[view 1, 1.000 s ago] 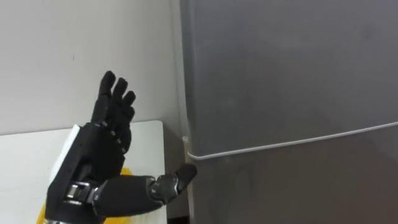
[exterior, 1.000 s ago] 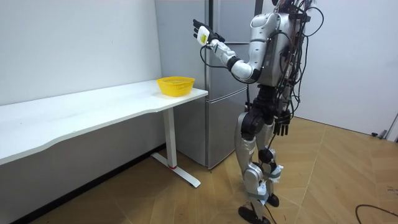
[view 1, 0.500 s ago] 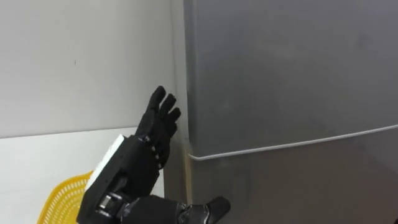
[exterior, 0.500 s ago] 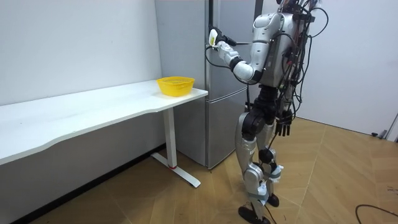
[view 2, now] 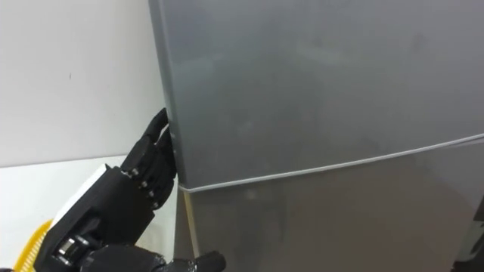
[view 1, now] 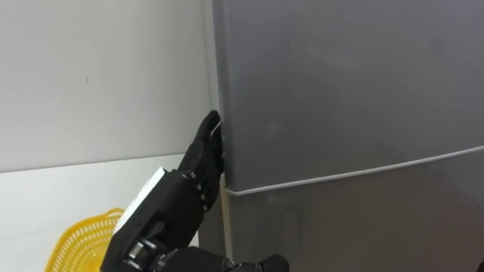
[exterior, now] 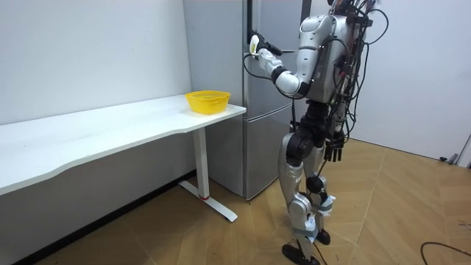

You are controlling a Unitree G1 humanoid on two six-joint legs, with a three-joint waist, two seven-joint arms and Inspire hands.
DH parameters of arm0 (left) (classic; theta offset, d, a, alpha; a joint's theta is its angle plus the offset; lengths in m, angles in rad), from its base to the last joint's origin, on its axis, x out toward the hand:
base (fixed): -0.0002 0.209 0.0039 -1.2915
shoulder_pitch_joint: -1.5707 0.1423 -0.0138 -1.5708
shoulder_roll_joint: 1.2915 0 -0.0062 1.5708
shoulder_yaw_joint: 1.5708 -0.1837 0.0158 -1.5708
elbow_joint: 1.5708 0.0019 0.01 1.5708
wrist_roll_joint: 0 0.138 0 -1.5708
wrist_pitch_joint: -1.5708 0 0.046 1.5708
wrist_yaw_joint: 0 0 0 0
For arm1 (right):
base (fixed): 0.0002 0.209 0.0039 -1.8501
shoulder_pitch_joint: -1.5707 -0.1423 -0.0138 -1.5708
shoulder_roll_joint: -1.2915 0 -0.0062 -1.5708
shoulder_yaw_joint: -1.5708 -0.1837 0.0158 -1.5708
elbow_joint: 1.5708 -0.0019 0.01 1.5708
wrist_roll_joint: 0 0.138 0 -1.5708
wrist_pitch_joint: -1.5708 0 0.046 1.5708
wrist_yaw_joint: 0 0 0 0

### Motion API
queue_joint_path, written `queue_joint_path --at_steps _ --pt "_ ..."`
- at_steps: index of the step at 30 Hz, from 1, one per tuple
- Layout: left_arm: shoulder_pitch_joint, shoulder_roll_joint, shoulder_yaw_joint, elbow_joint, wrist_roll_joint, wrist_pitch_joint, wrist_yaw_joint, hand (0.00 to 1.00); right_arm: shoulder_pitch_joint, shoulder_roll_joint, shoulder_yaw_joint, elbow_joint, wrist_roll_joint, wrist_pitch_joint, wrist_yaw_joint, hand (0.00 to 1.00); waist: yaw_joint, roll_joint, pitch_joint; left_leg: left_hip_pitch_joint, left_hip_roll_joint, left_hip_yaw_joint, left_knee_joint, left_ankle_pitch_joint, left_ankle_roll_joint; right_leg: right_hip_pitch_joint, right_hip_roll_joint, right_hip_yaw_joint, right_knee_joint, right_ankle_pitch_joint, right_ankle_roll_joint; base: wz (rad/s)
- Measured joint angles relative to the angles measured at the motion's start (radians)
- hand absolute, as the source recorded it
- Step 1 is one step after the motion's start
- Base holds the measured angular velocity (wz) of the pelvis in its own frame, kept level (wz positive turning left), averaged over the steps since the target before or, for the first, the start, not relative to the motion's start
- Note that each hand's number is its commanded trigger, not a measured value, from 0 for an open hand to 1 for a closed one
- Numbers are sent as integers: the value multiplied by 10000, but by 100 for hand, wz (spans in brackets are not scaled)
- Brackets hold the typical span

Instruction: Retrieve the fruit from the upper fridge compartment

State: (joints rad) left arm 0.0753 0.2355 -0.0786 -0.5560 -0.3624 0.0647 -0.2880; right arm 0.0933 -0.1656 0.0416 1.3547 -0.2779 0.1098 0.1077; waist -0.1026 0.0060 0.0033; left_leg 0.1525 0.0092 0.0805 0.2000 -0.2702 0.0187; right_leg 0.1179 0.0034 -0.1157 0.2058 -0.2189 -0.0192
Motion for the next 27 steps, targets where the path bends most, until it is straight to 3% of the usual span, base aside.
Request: queue_joint_path --at_steps 16,17,20,21,25,26,27 --pt "-361 -150 141 -17 -10 1 -240 0 -178 -8 26 88 -31 -90 -11 0 -25 -55 24 -25 -2 4 -1 2 3 -122 2 33 -6 5 7 0" --pt "-387 -152 159 -28 -36 1 -275 17 -179 -8 25 91 -31 -90 -9 0 -25 -52 23 -23 -2 -4 -4 2 3 -125 2 46 -8 5 7 0" --pt "-394 -168 196 -65 -218 0 -319 89 -142 -35 29 97 -36 -155 -8 0 -25 -55 21 -16 5 -3 -1 2 3 -124 4 65 -9 5 7 0" --pt "-394 -185 222 -71 -270 -1 -319 100 -137 -41 29 114 -36 -218 -7 0 -25 -54 20 -16 4 -3 0 1 3 -124 4 69 -9 5 7 0" --pt "-394 -245 651 -70 -290 -4 -205 100 -137 -40 30 236 -44 -265 7 0 -19 -48 18 -3 8 -3 0 1 3 -122 3 90 -11 6 9 0" --pt "-398 -254 777 -70 -419 -27 -196 68 -130 -49 47 240 -43 -262 4 0 -15 -45 17 -7 4 -26 0 1 3 -119 1 82 -11 7 10 0" --pt "-404 -264 751 -76 -615 -82 -203 26 -140 -52 43 239 -44 -254 -5 0 -13 -40 17 -6 3 -22 -5 1 3 -119 -2 83 -13 10 15 0"
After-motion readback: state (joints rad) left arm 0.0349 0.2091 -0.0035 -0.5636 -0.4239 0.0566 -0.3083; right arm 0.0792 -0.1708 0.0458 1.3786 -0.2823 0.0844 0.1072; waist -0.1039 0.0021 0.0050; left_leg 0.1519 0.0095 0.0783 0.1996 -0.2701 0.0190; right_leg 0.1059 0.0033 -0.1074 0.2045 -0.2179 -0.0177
